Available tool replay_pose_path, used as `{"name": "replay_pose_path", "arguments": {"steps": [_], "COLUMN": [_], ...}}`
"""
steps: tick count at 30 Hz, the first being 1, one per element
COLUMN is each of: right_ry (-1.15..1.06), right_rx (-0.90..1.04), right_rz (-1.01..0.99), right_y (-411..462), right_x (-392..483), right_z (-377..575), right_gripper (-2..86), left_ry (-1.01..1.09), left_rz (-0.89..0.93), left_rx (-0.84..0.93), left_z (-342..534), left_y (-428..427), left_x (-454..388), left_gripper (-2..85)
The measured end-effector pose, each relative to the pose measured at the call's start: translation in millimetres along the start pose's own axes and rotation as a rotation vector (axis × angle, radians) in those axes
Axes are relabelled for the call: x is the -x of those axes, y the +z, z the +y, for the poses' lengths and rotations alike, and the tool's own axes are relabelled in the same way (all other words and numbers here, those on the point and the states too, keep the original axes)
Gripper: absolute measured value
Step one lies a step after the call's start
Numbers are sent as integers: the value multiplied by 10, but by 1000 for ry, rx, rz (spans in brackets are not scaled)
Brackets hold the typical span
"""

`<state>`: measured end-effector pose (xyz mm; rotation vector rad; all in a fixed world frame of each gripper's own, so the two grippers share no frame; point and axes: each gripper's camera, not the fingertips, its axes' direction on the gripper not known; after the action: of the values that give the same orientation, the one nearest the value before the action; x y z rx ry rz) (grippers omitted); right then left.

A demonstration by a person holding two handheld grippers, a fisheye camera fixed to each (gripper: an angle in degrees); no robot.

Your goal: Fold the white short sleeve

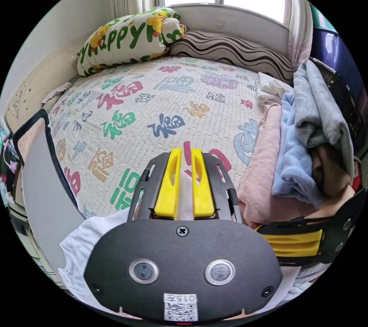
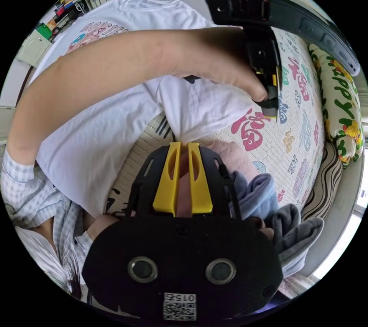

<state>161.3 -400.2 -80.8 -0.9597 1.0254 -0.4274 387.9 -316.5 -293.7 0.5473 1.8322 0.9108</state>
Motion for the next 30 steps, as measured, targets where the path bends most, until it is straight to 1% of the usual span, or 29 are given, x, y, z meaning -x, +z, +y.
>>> {"name": "replay_pose_path", "arguments": {"steps": [3,6,9,12,14,15,17,18,20,22,25,27,29,30], "right_ry": [11,-14,-31,62,253,298,429,441,476,483,518,532,547,550], "right_rx": [-31,-33,-88,-228,-330,-333,-342,-339,-315,-333,-383,-393,-384,-380], "right_rz": [54,75,128,268,383,384,278,242,132,106,179,214,241,246], "right_y": [-101,-162,-267,-392,-397,-379,-271,-237,-143,-143,-195,-202,-186,-179], "right_x": [81,197,319,334,186,127,-119,-167,-308,-329,-296,-279,-276,-278], "right_z": [86,201,301,337,269,240,173,168,167,188,247,260,249,244], "right_gripper": [21,9,0,-6,-7,-7,0,3,41,55,50,45,33,31], "left_ry": [-31,-73,-104,-109,-115,-120,-148,-152,-150,-129,-46,-7,60,60], "left_rz": [-13,-1,14,55,37,32,81,102,139,122,104,51,9,3], "left_rx": [-81,-76,-73,-55,-24,-21,-31,-35,-9,34,99,45,-56,-57], "left_z": [152,370,583,721,739,729,643,613,473,388,305,287,311,315], "left_y": [-348,-541,-628,-583,-458,-423,-285,-248,-61,90,258,186,57,56], "left_x": [176,425,589,646,640,637,622,612,539,454,258,158,55,50], "left_gripper": [44,45,42,44,49,51,61,66,80,77,33,25,26,27]}}
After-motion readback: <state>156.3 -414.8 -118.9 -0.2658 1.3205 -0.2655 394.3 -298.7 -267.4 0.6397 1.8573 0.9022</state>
